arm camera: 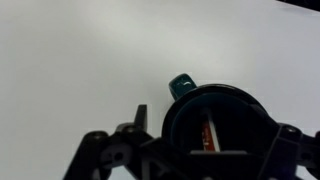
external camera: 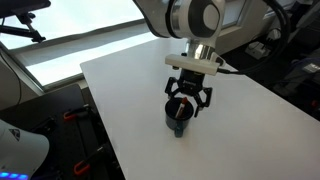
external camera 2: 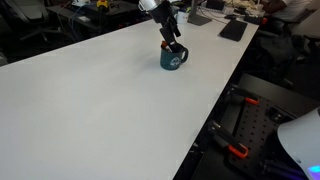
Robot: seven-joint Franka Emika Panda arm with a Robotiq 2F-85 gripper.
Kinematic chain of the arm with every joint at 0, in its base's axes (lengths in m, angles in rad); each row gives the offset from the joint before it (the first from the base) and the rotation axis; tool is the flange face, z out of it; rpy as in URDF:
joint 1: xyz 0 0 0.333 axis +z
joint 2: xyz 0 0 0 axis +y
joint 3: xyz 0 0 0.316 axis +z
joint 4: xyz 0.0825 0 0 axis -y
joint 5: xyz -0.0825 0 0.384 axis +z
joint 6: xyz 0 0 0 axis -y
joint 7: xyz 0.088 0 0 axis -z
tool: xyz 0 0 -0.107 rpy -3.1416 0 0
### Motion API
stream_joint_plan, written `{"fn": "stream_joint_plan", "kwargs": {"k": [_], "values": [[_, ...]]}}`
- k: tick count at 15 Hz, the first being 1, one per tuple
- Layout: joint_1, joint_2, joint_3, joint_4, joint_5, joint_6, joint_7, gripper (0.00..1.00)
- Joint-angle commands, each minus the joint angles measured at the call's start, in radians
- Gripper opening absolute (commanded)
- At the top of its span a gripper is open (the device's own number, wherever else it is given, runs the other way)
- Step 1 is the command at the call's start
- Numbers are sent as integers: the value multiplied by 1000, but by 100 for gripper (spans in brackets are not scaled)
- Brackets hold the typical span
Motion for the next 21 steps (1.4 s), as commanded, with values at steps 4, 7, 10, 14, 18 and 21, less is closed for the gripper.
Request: {"fn": "stream_joint_plan", "kwargs": {"k": [4, 7, 10, 14, 18, 21], "values": [[-3, 29, 15, 83, 7, -36, -46, 100], [0, 49, 29, 94, 9, -44, -82, 100], [6, 73, 38, 101, 6, -54, -104, 72], [7, 88, 45, 122, 8, -81, -114, 46], [5, 93, 45, 139, 12, -98, -109, 69], [8, 82, 46, 125, 13, -96, -95, 84]]}}
